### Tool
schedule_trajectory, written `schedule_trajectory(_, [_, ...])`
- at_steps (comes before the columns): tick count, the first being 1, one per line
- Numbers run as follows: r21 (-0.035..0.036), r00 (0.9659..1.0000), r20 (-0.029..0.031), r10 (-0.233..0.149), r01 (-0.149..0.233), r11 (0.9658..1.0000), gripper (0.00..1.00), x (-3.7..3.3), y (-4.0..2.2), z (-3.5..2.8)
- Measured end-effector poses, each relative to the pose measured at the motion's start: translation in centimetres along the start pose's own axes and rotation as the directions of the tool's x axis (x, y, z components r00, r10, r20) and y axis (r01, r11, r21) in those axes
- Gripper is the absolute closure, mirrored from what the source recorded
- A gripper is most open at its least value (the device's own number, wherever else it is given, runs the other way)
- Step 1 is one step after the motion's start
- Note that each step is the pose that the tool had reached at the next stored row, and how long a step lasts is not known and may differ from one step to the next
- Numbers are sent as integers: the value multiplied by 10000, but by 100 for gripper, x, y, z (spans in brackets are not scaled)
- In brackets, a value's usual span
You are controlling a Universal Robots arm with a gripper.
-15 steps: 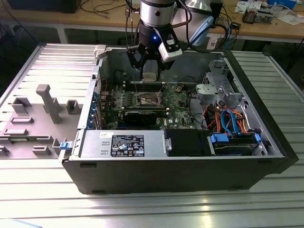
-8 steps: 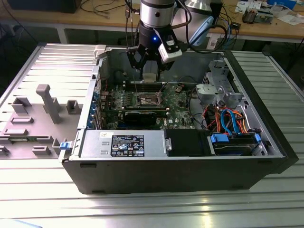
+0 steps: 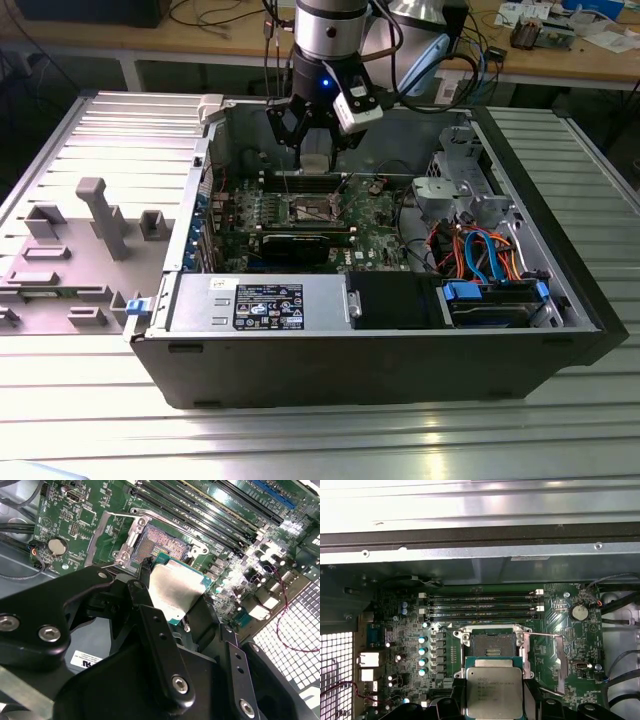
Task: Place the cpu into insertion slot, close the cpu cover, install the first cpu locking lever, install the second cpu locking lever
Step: 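Place the cpu into insertion slot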
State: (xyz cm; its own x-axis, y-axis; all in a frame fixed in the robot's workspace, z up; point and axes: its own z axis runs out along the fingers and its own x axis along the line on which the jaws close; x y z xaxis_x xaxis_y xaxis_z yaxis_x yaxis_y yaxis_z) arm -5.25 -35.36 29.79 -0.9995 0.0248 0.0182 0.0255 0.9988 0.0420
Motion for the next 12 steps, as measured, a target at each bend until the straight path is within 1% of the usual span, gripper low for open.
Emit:
schedule_trajectory(5, [0, 10000, 2, 41, -41, 10000, 45, 0, 0, 0])
schedule_trajectory(8, [-4, 9999, 7, 158, -158, 9999, 45, 0, 0, 1])
schedule_trajectory(12, [-4, 9998, 9, 213, -213, 9998, 45, 0, 0, 1])
